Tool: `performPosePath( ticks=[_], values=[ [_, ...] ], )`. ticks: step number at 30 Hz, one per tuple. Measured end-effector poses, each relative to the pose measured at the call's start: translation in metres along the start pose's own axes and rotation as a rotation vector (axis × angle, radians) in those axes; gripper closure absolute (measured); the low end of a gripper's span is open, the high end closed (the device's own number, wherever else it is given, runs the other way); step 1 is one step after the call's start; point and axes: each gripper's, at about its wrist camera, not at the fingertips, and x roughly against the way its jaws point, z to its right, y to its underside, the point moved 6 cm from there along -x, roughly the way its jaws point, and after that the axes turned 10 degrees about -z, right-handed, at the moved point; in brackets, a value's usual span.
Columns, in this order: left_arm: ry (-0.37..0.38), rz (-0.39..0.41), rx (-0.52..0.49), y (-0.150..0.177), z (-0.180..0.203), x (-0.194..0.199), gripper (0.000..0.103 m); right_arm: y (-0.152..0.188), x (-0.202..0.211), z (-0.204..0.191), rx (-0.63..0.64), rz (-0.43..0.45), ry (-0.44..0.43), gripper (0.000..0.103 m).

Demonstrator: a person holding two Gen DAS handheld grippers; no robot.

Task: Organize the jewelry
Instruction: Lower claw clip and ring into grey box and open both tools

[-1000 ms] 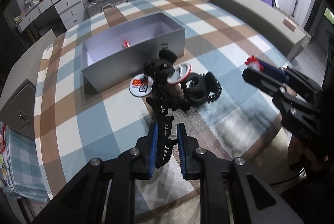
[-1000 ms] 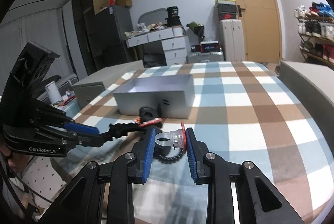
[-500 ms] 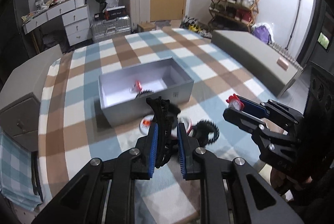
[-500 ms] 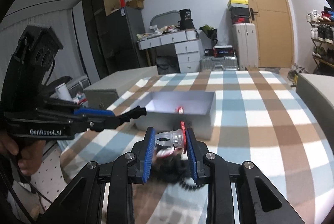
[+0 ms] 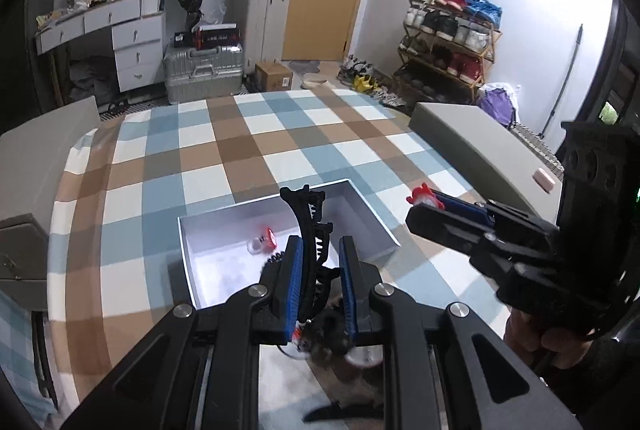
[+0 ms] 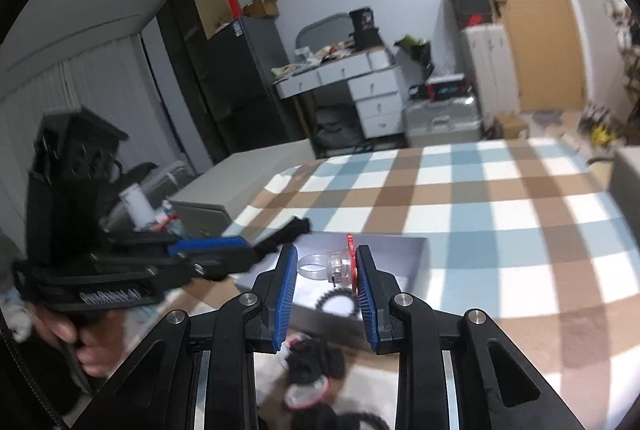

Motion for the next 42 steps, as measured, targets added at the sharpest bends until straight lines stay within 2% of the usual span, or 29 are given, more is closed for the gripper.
performPosePath(
  ticks=[3,8,22,27,33,35,36,37,38,42],
  values=[
    [0.025,-0.022,0.009,-0.005,-0.006,-0.012,0.090,-0.010,-0.015,0.007,-0.019,-0.029,-0.020,0.075],
    [0.021,-0.050,0.012,-0.010,-0.011,-0.026,0.090,-0.016,-0.037,0.017,-0.027,-0.069,-0.019,0.075],
    [0.057,-0.126,-0.096,-0.015,-0.005,-0.051,0.090,-0.007,-0.074,0.036,-0.052,-0.167,-0.006,0.075],
    [0.086,-0.151,-0.082,-0.013,-0.010,-0.057,0.090,-0.005,-0.078,0.038,-0.063,-0.180,-0.004,0.075],
    [0.070,-0.159,-0.055,-0.012,-0.019,-0.064,0.089,-0.004,-0.083,0.038,-0.057,-0.194,0.008,0.073],
    [0.057,-0.173,-0.055,-0.011,-0.021,-0.065,0.084,-0.005,-0.084,0.039,-0.068,-0.190,0.007,0.069],
    [0.057,-0.181,-0.056,-0.010,-0.022,-0.065,0.069,-0.005,-0.085,0.039,-0.074,-0.194,0.006,0.064],
    [0.055,-0.184,-0.056,-0.009,-0.022,-0.064,0.050,-0.006,-0.086,0.040,-0.083,-0.197,0.002,0.063],
    [0.049,-0.172,-0.050,-0.008,-0.024,-0.063,0.045,-0.006,-0.086,0.040,-0.088,-0.197,-0.006,0.062],
    [0.030,-0.130,-0.029,-0.007,-0.029,-0.053,0.044,-0.007,-0.078,0.037,-0.094,-0.186,-0.003,0.060]
  ],
)
